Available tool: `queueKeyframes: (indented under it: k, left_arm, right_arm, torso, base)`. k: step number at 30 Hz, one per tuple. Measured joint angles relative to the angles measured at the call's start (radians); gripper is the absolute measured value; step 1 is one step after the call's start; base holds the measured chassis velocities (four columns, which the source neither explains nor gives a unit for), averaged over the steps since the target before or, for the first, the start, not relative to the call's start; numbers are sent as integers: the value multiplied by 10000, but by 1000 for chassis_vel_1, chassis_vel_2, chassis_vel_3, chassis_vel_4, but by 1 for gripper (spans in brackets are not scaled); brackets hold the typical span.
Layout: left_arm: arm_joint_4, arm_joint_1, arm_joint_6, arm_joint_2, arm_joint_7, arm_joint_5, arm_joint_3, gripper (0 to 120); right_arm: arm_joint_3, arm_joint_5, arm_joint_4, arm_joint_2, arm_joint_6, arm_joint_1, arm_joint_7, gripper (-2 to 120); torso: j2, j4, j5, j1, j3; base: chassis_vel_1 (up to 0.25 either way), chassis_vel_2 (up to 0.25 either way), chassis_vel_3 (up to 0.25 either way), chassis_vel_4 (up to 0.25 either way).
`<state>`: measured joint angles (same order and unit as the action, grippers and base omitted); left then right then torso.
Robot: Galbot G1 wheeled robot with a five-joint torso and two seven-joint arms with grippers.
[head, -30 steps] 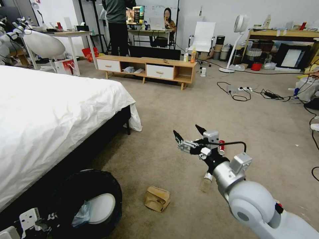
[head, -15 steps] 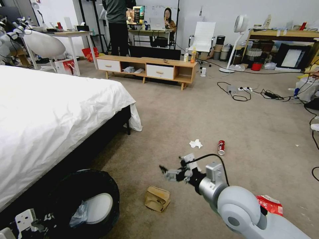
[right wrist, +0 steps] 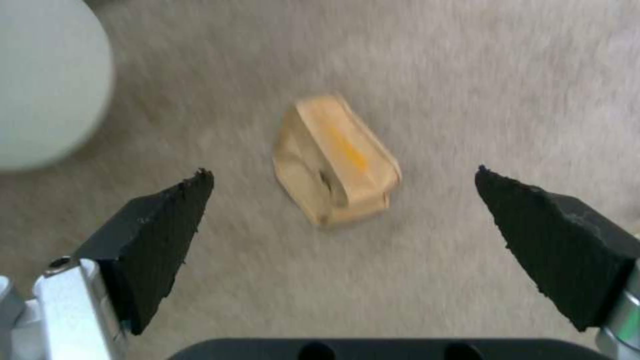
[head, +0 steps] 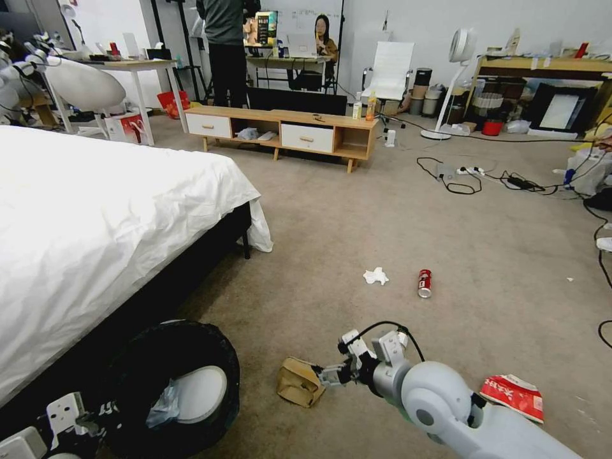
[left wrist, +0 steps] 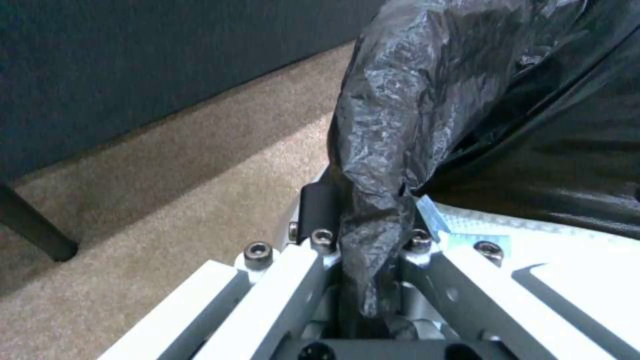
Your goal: Pick up the trash bin and place the garbage on the floor into it.
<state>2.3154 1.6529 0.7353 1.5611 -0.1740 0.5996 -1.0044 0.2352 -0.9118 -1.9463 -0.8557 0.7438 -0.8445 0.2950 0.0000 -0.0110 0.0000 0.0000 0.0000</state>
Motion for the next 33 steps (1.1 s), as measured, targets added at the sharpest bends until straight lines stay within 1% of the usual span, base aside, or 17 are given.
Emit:
queueKeyframes:
  k: [4,8,11,12,14,15,21,27,33]
  left_arm:
    - [-31,-15,0,52,0,-56,53,2]
    - [-39,-32,0,96,0,-71,50,2]
    - [-39,-23,0,122,0,-77,9,2]
    - [-39,-23,0,122,0,-77,9,2]
    - [-34,-3,1,133,0,-77,-44,2]
    - [-34,-3,1,133,0,-77,-44,2]
    - [4,10,0,162,5,-73,-84,2]
    - [23,41,0,218,12,-76,-96,2]
    - [63,64,0,240,22,-75,-141,2]
  right_arm:
    - [551,435,874,-230,-20,191,-156,100]
    - [847,543,1395,-430,-37,397,-276,100]
    - [1136,634,1988,-724,-51,733,-373,100]
    - [1136,634,1988,-724,-51,733,-373,100]
    - [1389,733,2567,-1015,-93,1109,-449,100]
    - [1389,733,2567,-1015,-93,1109,-449,100]
    - [1820,1101,3820,-1520,-504,1619,-667,100]
    - [2039,1372,4523,-1876,-791,1803,-833,100]
    - [2309,1549,4876,-2219,-918,1906,-878,100]
  torso:
    - [0,1,2,0,0]
    - [0,0,0,0,0]
    - [0,1,-1,0,0]
    - [0,1,-1,0,0]
    - [0,2,-3,0,0]
    - [0,2,-3,0,0]
    - [0,1,0,0,0]
    - [0,1,-1,0,0]
    - [1,0,-1,0,0]
  base:
    - [0,0,0,0]
    - [0,0,0,0]
    - [0,0,0,0]
    - [0,0,0,0]
    - [0,0,0,0]
    - [0,0,0,0]
    - [0,0,0,0]
    - [0,0,0,0]
    - [0,0,0,0]
